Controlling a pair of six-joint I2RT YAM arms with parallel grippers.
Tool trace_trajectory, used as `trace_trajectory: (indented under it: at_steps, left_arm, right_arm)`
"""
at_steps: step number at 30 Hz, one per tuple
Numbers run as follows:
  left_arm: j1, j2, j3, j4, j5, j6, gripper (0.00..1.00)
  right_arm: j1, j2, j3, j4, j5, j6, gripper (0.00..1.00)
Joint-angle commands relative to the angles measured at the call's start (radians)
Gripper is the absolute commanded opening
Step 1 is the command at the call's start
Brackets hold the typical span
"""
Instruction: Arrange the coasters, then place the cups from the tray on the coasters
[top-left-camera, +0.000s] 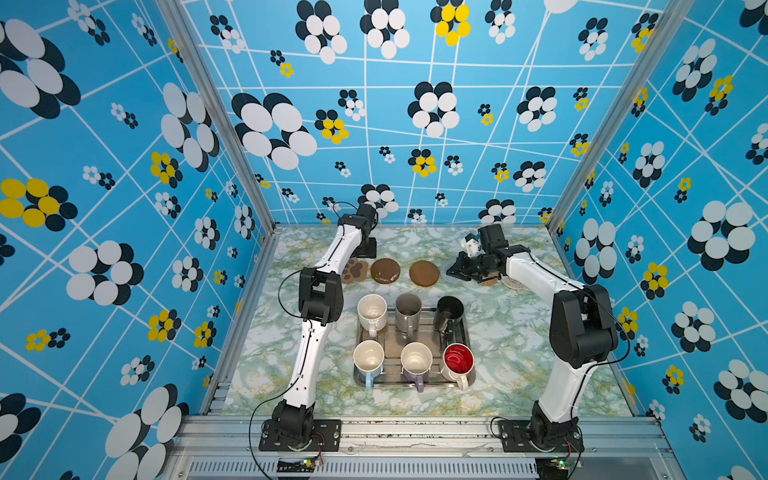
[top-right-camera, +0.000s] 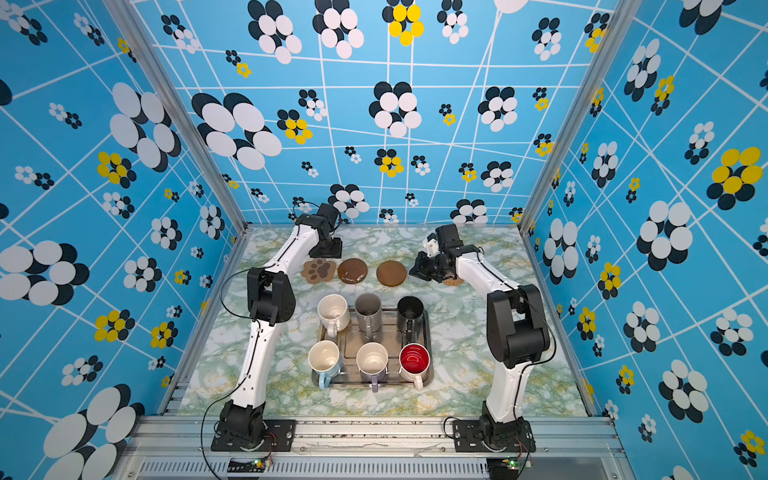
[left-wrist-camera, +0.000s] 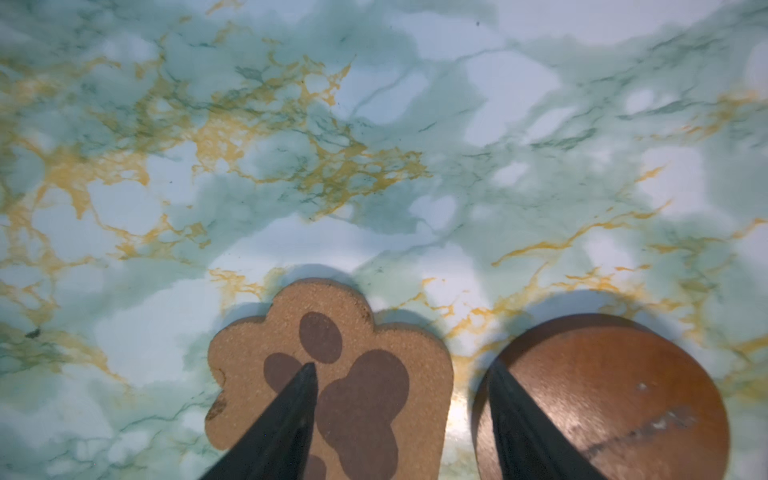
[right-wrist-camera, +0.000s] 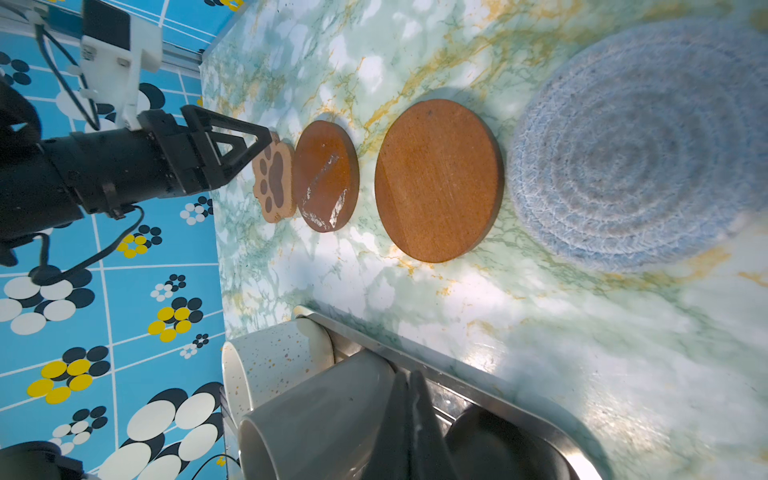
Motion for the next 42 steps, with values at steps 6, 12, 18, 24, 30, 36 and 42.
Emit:
trace_trajectory:
  at_steps: [6,12,18,24,30,36,42]
  left_arm:
    - [-0.011,-0.262,-0.017,0.075,0.090,-0.052,0.65]
    - [-0.064,-0.519,-0.314,0.258,0.132,-0.073,0.64]
    - [-0.116,-0.751,-0.578,0.464,0.202,-0.084,0.62]
    - [-0.178,-0.913,-0.734,0.548,0.185,-0.051,0.60]
    - [-0.222,-1.036,-0.858,0.616,0.184,-0.040,0.61]
    - [-0.239,-1.080,-0.902,0.602,0.157,-0.037,0.62]
    - [-0.244,-1.077,-0.911,0.593,0.154,-0.045,0.62]
  right_arm:
    - [-0.069,-0.040,0.138,-0.130,0.019,-0.077,0.03]
    - [-0.196,-0.028,0.213,-0.205,0.064,-0.110,0.03]
    - [-0.269,0.039,0.361,-0.345,0.170,-0.182,0.00]
    - [-0.294,0.112,0.371,-0.369,0.300,-0.220,0.00]
    - [-0.335,0.194,0.348,-0.314,0.312,-0.216,0.00]
    - [-0.375,0.257,0.364,-0.307,0.345,-0.221,0.05]
    - [-0.407,0.315,0.376,-0.307,0.364,-0.237,0.21]
